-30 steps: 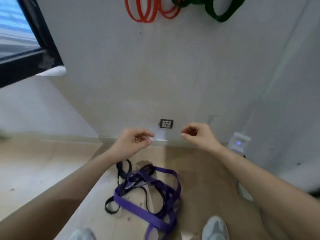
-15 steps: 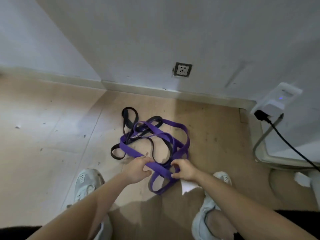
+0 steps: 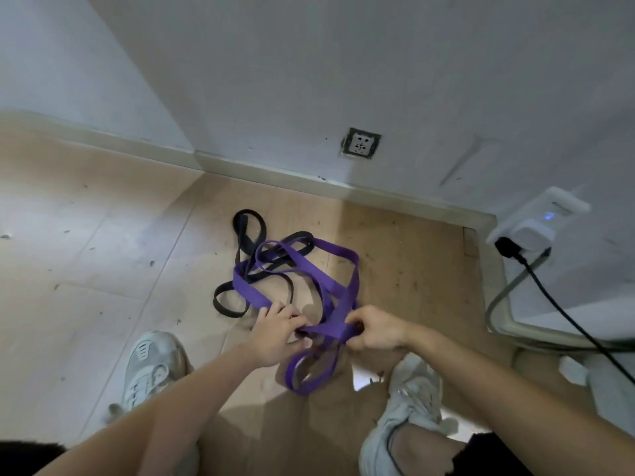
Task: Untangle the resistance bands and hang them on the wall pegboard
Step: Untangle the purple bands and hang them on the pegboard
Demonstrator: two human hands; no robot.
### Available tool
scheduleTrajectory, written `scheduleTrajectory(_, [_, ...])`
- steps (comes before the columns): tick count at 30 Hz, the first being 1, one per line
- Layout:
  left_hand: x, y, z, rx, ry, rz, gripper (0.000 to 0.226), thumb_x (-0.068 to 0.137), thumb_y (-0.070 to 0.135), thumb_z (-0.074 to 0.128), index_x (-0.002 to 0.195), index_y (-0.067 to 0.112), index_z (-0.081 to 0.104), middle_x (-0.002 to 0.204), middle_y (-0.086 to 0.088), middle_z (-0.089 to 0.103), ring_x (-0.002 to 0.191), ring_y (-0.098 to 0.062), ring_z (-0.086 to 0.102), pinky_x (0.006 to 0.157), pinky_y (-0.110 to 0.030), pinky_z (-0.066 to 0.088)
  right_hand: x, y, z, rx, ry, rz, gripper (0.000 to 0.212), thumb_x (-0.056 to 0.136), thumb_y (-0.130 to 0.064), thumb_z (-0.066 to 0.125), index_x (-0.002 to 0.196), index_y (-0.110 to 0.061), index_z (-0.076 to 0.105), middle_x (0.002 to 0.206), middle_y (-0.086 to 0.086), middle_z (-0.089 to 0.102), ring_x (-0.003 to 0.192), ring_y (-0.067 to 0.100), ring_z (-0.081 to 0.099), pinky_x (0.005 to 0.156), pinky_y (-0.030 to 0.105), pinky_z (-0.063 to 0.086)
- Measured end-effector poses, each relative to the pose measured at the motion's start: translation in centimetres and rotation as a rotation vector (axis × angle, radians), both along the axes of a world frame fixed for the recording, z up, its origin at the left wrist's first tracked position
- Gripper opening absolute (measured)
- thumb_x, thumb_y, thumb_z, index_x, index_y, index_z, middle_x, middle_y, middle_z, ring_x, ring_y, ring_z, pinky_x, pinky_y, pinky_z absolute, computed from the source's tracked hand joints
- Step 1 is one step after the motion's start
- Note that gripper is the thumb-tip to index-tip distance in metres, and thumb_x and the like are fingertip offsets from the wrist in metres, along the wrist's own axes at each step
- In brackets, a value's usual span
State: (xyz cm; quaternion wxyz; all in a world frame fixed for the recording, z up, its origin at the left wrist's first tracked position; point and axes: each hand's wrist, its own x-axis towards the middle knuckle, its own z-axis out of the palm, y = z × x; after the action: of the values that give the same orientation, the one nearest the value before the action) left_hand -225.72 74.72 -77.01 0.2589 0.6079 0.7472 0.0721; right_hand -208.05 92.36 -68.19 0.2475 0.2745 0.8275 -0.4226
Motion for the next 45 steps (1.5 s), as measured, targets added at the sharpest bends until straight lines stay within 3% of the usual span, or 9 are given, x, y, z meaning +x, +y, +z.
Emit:
scheduleTrajectory(6, [-2.4,3.5,7.6,0.300,-0.113,0.107,0.039,0.090,0.040,0.061,0.128,0.033,0.058,0.114,0.014,0.062,0.113,-0.018,0.048,0.089,-0.040,0.036,-2.7,3.1,12.1,0.006,0.120,-0.006,0.012,0.083,-0.014,0.076,0.084,-0.011,0.065,0.067,-0.002,0.062,0.059,0.010,0.055,0.055,0.028,0.046])
scheduleTrajectory(10, [-4.4,5.5,13.1,0.421,-0.099,0.151,0.037,0.086,0.038,0.055,0.122,0.035,0.058,0.115,0.014,0.065,0.108,-0.021,0.055,0.086,-0.041,0.041,-4.2,3.5,20.0,0.127,0.292,0.008,0.015,0.083,-0.017,0.075,0.089,-0.006,0.069,0.074,0.002,0.062,0.066,0.011,0.054,0.064,0.030,0.045])
scheduleTrajectory(13, [-5.4,6.2,17.3,0.498,-0.329,0.230,0.035,0.085,0.032,0.063,0.119,0.027,0.060,0.109,0.011,0.069,0.099,-0.013,0.063,0.085,-0.036,0.048,-4.6,3.0,25.4,0.203,0.394,0.035,0.014,0.085,-0.014,0.074,0.091,-0.002,0.069,0.074,0.012,0.062,0.067,0.011,0.053,0.064,0.031,0.043])
scheduleTrajectory(17, [-6.2,6.8,22.7,0.508,-0.457,0.227,0.029,0.088,0.022,0.076,0.114,0.017,0.064,0.104,0.005,0.069,0.098,-0.009,0.065,0.083,-0.018,0.048,-4.4,2.4,31.2,0.373,0.587,0.015,0.012,0.084,-0.009,0.074,0.090,-0.001,0.068,0.083,0.023,0.065,0.068,0.013,0.052,0.065,0.034,0.043])
scheduleTrajectory(24, [-6.3,6.5,27.9,0.388,-0.500,0.207,0.016,0.094,0.021,0.070,0.108,0.015,0.065,0.107,0.000,0.072,0.103,-0.011,0.067,0.097,-0.029,0.051,-3.5,2.0,39.6,0.460,1.003,-0.193,0.023,0.090,-0.014,0.073,0.106,0.002,0.067,0.082,0.007,0.062,0.070,0.009,0.055,0.062,0.025,0.050])
scheduleTrajectory(29, [-3.9,7.2,29.4,0.410,-0.704,0.252,0.070,0.086,0.028,0.078,0.145,0.029,0.041,0.135,0.007,0.057,0.123,-0.012,0.057,0.103,-0.037,0.051,-3.7,1.3,43.4,0.582,1.109,-0.191,0.031,0.091,-0.021,0.073,0.116,-0.006,0.064,0.093,0.002,0.068,0.081,0.008,0.065,0.077,0.029,0.060])
scheduleTrajectory(34, [0.0,10.0,31.5,0.455,-0.806,0.221,0.090,0.076,0.023,0.086,0.149,0.032,0.034,0.138,0.006,0.054,0.131,-0.005,0.047,0.113,-0.031,0.035,-3.6,0.5,44.4,0.680,1.180,-0.188,0.028,0.090,-0.021,0.074,0.114,-0.013,0.063,0.092,-0.010,0.064,0.083,-0.004,0.060,0.081,0.020,0.054])
scheduleTrajectory(40, [2.5,12.0,28.0,0.312,-0.787,0.214,0.074,0.077,0.037,0.084,0.141,0.032,0.048,0.139,0.003,0.061,0.127,-0.016,0.058,0.110,-0.045,0.046,-2.3,1.5,44.7,0.691,1.276,-0.294,0.025,0.088,-0.019,0.075,0.109,-0.011,0.065,0.090,-0.011,0.065,0.084,-0.001,0.061,0.082,0.030,0.059])
scheduleTrajectory(45, [4.5,13.4,25.2,0.352,-0.877,0.359,0.024,0.092,0.027,0.072,0.112,0.017,0.066,0.102,0.000,0.071,0.100,-0.021,0.068,0.091,-0.034,0.055,-0.7,3.6,43.0,0.507,1.301,-0.392,0.032,0.088,-0.014,0.075,0.116,-0.004,0.064,0.098,0.009,0.068,0.091,0.024,0.068,0.081,0.046,0.062])
